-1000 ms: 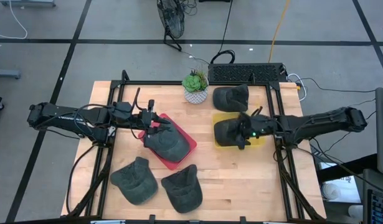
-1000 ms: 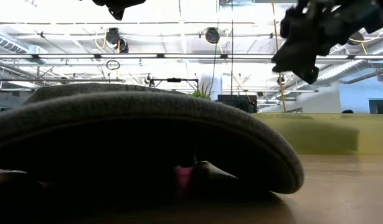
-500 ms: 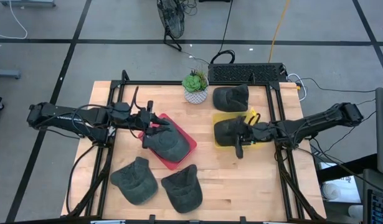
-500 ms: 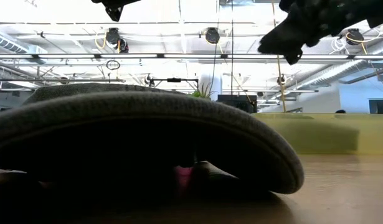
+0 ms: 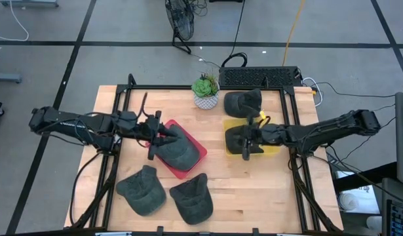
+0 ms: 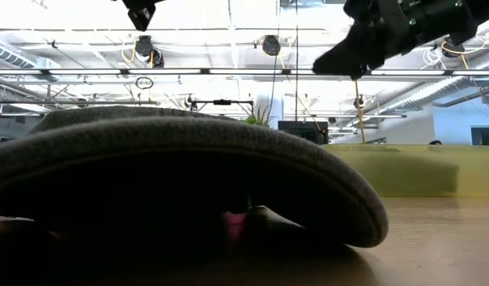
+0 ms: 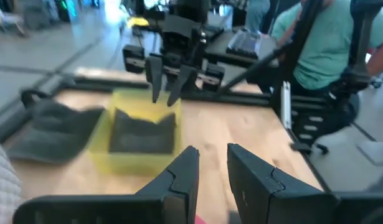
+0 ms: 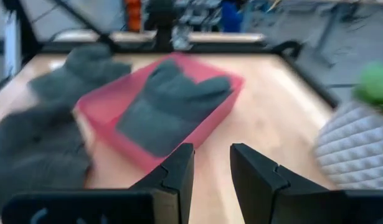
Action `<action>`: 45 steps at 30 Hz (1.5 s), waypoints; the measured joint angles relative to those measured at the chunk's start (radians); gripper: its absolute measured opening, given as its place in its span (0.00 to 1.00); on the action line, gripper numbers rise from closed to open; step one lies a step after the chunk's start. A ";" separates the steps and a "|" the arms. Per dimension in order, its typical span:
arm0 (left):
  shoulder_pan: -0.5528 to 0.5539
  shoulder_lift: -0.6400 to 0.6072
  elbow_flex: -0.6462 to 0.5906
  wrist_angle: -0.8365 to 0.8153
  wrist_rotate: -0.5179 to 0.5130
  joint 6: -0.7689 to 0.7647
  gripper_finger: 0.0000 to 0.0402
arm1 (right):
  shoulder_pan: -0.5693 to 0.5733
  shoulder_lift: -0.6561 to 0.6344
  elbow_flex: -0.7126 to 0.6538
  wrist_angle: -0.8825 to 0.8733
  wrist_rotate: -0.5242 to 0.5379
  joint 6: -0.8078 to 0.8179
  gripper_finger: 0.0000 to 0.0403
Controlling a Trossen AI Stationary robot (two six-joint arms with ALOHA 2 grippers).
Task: Pick & Place hat
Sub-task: Put the dark gray cap into the red bin
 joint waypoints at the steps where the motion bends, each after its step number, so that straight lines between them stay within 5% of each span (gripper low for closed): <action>1: -0.012 0.000 0.000 -0.017 -0.002 -0.019 0.22 | 0.005 0.017 0.000 -0.001 -0.019 -0.004 0.23; 10: -0.155 0.000 0.058 -0.147 -0.082 -0.241 0.22 | 0.072 0.150 0.000 0.002 -0.021 -0.030 0.23; 22: -0.381 0.217 0.482 -0.820 -0.301 -0.482 0.22 | 0.114 0.157 0.000 0.006 -0.020 -0.065 0.23; 31: -0.467 0.422 0.602 -1.279 0.058 -0.858 0.22 | 0.115 0.155 0.000 0.000 -0.021 -0.021 0.23; 41: -0.512 0.542 0.558 -1.251 0.197 -1.064 0.23 | 0.133 0.155 0.000 -0.002 -0.021 0.003 0.23; 45: -0.518 0.555 0.505 -1.221 0.212 -1.157 0.32 | 0.153 0.155 0.000 -0.009 -0.021 0.017 0.23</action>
